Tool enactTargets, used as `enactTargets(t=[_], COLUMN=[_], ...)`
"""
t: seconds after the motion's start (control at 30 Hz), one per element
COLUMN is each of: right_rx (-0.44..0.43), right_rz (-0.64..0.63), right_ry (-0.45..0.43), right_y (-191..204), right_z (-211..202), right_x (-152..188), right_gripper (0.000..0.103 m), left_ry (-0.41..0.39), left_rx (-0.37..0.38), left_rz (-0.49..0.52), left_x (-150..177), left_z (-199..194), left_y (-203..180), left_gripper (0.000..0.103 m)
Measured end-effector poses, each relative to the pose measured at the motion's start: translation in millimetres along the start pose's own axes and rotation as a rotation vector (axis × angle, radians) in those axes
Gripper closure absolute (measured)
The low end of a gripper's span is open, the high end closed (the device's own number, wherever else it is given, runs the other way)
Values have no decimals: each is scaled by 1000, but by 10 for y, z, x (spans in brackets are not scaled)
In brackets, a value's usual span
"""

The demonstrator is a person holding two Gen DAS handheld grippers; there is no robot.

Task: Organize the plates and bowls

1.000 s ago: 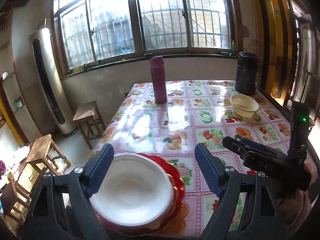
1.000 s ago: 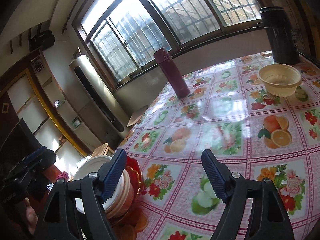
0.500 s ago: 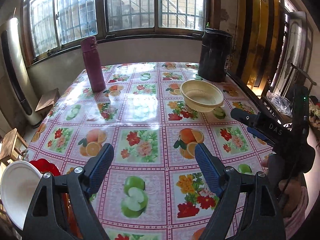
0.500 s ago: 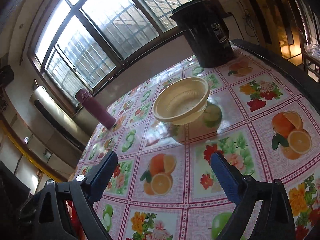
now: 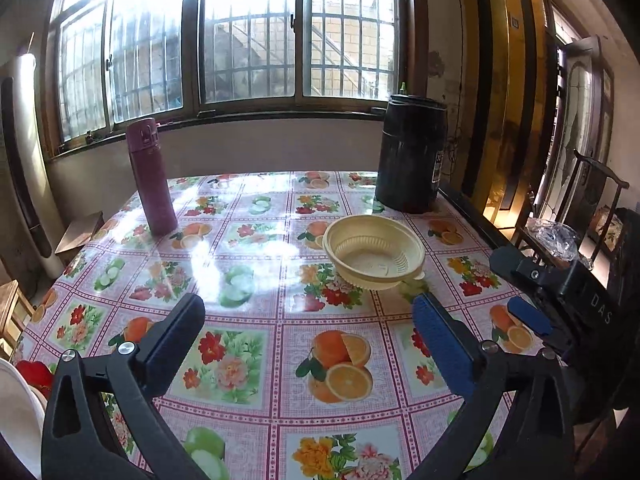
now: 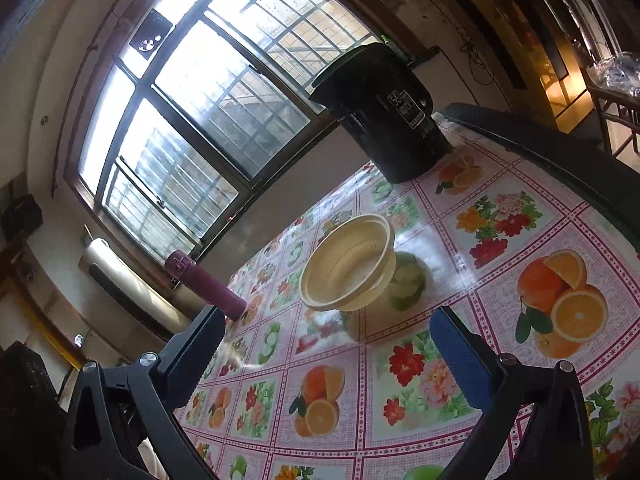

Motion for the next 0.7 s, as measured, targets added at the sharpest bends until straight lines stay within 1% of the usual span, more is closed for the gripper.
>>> enactTargets(t=[0.17,0.27,0.53,0.7], right_rx=[38,49,65,70], right_rz=[2,-2,-33,-50], right_ry=[-23,-22,15,25], right_y=[-50,-54,3,33], right_z=[-27,-8,105,137], right_x=[-20,-21,54,73], right_gripper=[0,0,0,0], left_ry=[-38,-38,26,50], left_rx=[-24,-39,-75,-88], left_rz=[-24,-40,-64,-54], left_x=[-84,-69,67,126], left_z=[108,183,476,535], left_y=[42,111,293,335], left_gripper=[0,0,0,0])
Point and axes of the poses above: each gripper's, at about its wrist camera, not at the fingertips, and z roughly the way its jaws point, y to its left, x to its underside, the point moved 6 cm from there along z, roughly the way its jaws point, and after that the axes turned 13 degrees about -z, right-handed, at the moved point
